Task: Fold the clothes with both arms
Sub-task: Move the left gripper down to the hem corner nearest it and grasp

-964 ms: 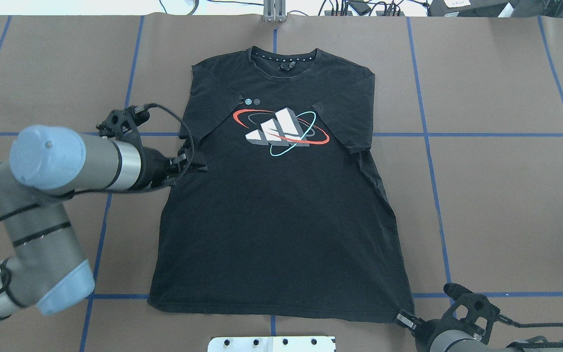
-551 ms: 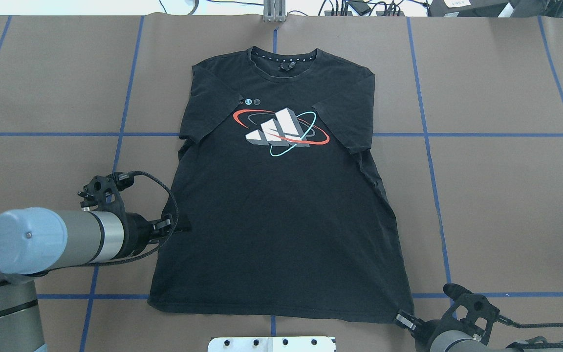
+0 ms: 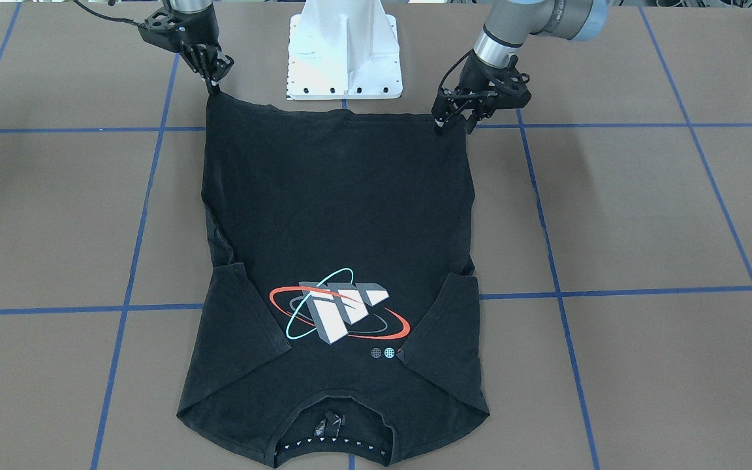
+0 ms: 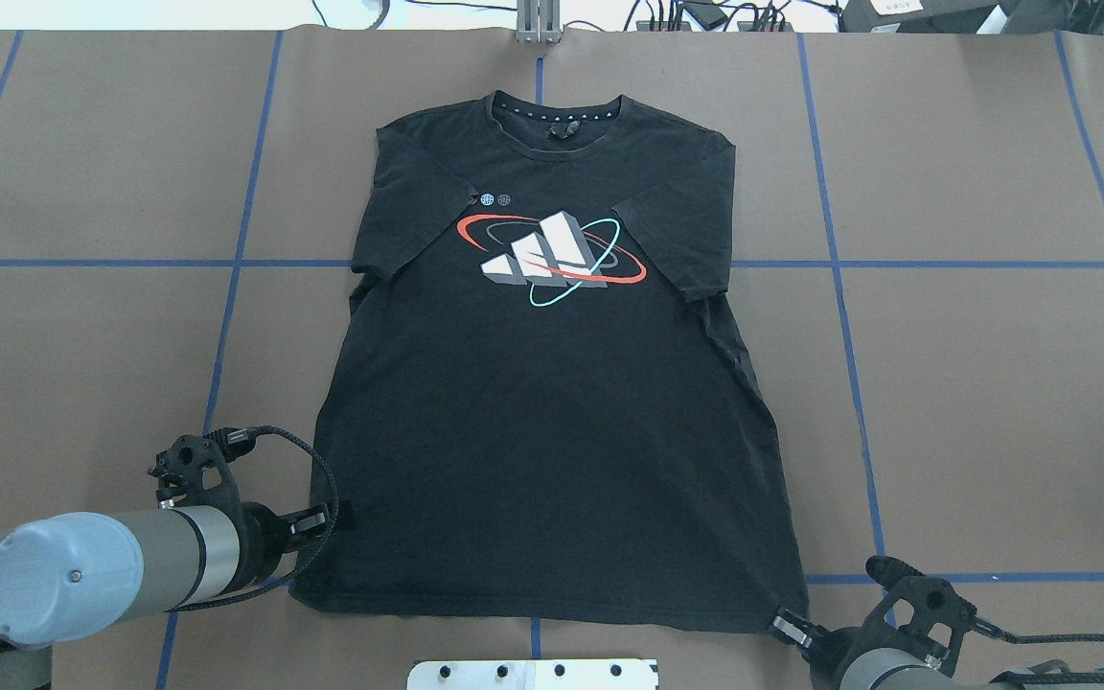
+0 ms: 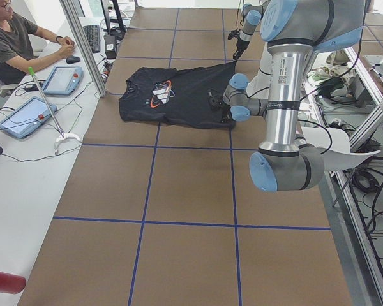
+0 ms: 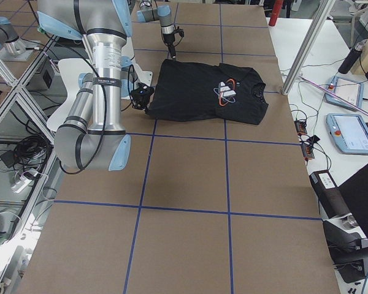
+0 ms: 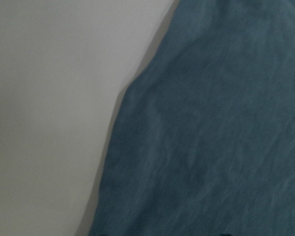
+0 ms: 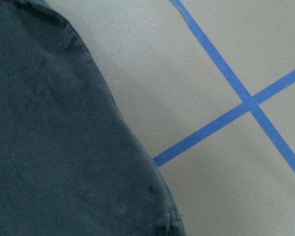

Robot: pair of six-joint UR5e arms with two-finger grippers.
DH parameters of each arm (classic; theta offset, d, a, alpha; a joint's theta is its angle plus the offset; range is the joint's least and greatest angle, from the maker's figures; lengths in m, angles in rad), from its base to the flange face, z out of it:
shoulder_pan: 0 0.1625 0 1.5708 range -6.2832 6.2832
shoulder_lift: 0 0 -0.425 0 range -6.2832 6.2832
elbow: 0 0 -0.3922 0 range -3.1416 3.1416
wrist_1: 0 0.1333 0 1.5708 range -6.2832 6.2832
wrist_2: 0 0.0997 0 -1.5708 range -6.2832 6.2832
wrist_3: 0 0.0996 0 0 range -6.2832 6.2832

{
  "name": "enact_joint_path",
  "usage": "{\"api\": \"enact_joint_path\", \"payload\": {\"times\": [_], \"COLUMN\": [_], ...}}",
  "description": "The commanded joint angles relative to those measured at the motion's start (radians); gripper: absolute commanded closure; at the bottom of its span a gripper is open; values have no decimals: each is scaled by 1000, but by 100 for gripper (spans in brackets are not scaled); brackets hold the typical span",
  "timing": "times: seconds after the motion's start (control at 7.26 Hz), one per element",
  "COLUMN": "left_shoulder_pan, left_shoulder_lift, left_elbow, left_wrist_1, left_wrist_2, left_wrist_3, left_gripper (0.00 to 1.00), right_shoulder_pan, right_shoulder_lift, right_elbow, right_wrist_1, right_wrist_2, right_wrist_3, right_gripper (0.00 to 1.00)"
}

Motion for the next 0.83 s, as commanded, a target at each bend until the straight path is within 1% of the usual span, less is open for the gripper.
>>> {"api": "enact_joint_path", "payload": {"times": [0.0, 0.28, 0.41, 0.69], "left_shoulder_pan": [58, 75, 89, 91], "left_shoulder_lift": [29, 30, 29, 30], "left_elbow": [1, 9, 12, 13], "left_wrist_1": [1, 1, 1, 2], "left_wrist_2": [4, 4, 4, 4], "left_wrist_3": [-43, -64, -75, -78], "left_gripper": [24, 26, 31, 75], "right_shoulder_pan": [-3, -3, -2, -3], "right_shoulder_lift": [3, 4, 3, 4], "right_elbow": [-1, -1, -1, -1], "right_wrist_1": [0, 0, 0, 0], "right_wrist_2": [0, 0, 0, 0], "right_wrist_3": [0, 0, 0, 0], "right_gripper": [100, 100, 100, 100]}}
